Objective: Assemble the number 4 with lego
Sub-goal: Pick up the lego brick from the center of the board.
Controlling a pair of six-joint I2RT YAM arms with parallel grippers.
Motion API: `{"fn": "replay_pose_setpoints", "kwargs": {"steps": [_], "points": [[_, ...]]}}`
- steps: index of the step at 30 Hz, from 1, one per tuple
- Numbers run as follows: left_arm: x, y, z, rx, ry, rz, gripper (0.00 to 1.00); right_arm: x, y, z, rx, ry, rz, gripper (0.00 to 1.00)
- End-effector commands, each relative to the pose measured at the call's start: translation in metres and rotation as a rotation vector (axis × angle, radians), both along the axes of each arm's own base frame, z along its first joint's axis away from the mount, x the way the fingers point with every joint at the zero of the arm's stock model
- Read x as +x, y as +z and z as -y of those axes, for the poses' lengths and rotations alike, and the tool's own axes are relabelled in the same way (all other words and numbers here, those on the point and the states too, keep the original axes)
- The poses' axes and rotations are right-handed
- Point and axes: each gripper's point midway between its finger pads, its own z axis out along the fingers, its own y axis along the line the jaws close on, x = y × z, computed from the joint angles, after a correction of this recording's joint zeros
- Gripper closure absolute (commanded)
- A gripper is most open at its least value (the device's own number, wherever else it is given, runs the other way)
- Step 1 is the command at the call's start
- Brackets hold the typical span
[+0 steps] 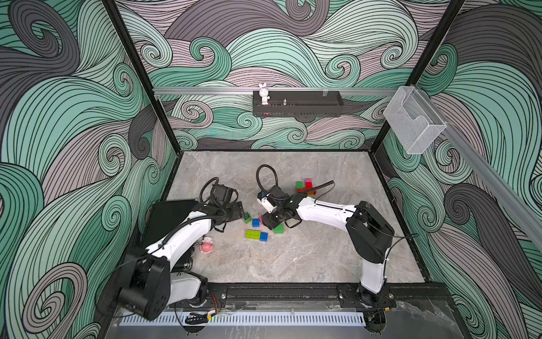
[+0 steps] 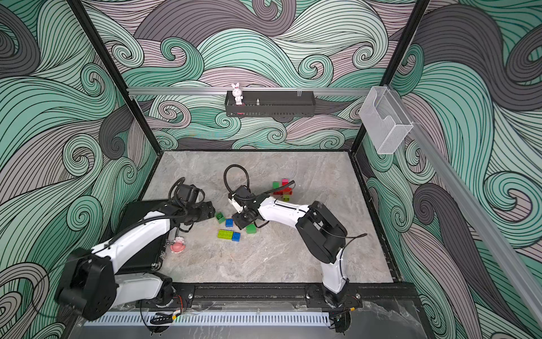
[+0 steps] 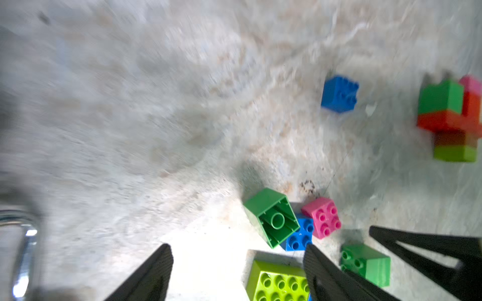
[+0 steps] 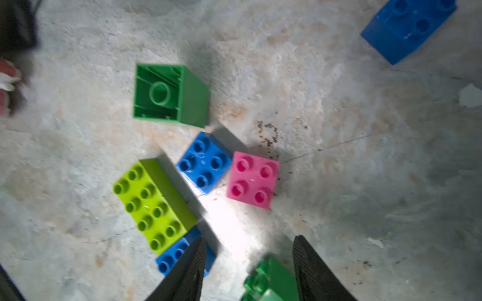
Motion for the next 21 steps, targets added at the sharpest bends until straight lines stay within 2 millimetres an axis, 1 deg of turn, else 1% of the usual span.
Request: {"fn": "replay_pose_setpoints", "kwargs": {"steps": [1,3,4,7,11,14,17,21], "points": [[-0.013,0.004,-0.046,0.165,0.133,0.044,0.09,-0.013,-0.009,-0.008,-0.045,-0.074,-0.087,0.46],[-0.016,0.009,-0.056,0.175,0.171,0.090,0.02,-0.013,-0.015,-0.010,-0.082,-0.102,-0.086,0.46],[-0.019,0.011,-0.060,0.172,0.189,0.103,0.01,-0.012,-0.017,-0.010,-0.107,-0.115,-0.078,0.46],[-0.024,0.014,-0.062,0.146,0.217,0.122,0.01,-0.012,-0.022,-0.014,-0.147,-0.116,-0.078,0.47],[-0.030,0.007,-0.068,0.124,0.292,0.090,0.02,-0.015,-0.029,-0.018,-0.157,-0.109,-0.109,0.47],[-0.031,0.002,-0.064,0.122,0.266,0.045,0.01,-0.012,-0.032,-0.024,-0.154,-0.109,-0.114,0.48],[-0.031,-0.004,-0.061,0.129,0.247,-0.010,0.01,-0.011,-0.034,-0.034,-0.132,-0.096,-0.123,0.48],[-0.027,-0.011,-0.050,0.106,0.196,-0.067,0.01,0.003,-0.037,-0.037,-0.144,-0.144,-0.081,0.46]]}}
